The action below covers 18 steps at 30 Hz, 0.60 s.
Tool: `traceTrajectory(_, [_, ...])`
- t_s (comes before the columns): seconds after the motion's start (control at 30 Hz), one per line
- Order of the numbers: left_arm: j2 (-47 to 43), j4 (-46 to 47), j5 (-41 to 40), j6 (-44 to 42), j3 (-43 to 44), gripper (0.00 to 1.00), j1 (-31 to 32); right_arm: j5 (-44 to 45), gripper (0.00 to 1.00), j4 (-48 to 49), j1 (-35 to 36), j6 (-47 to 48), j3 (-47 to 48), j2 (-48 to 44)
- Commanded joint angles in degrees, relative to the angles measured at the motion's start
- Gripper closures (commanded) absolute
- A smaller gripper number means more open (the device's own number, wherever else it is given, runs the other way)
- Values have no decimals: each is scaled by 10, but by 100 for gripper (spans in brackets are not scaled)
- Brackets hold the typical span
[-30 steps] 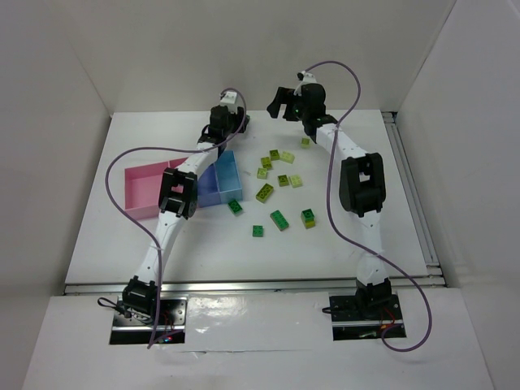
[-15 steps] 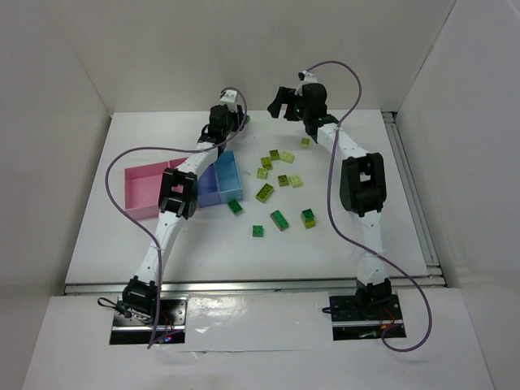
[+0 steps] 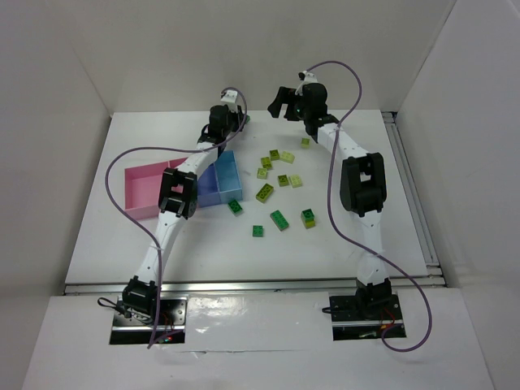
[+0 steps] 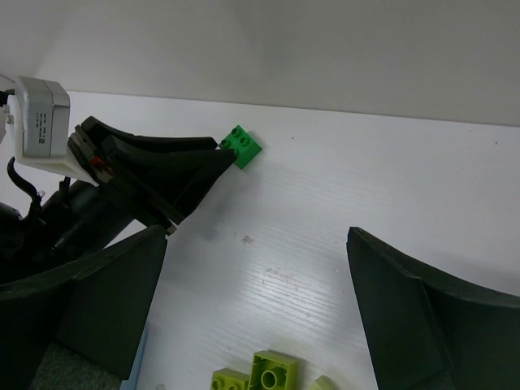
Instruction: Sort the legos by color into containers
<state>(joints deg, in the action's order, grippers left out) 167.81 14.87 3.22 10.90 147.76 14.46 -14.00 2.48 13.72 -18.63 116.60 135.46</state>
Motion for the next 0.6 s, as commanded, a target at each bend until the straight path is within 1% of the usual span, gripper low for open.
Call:
traceTrajectory(0.0, [-16, 2, 13, 12, 12, 62, 1, -4, 1, 15, -4, -4, 22, -5])
traceTrajectory(0.23, [-52, -34, 13, 18, -34, 66, 1, -4, 1, 15, -4, -4, 22, -11])
traceTrajectory(0.33, [-68, -55, 24, 23, -42, 67, 1, -4, 1, 15, -4, -4, 22, -16])
traceTrajectory(0.47, [-80, -55, 30, 28, -49, 71, 1, -4, 1, 15, -4, -4, 12, -21])
traceTrajectory(0.57, [-93, -55, 36, 33, -49, 71, 1, -4, 1, 15, -4, -4, 12, -27])
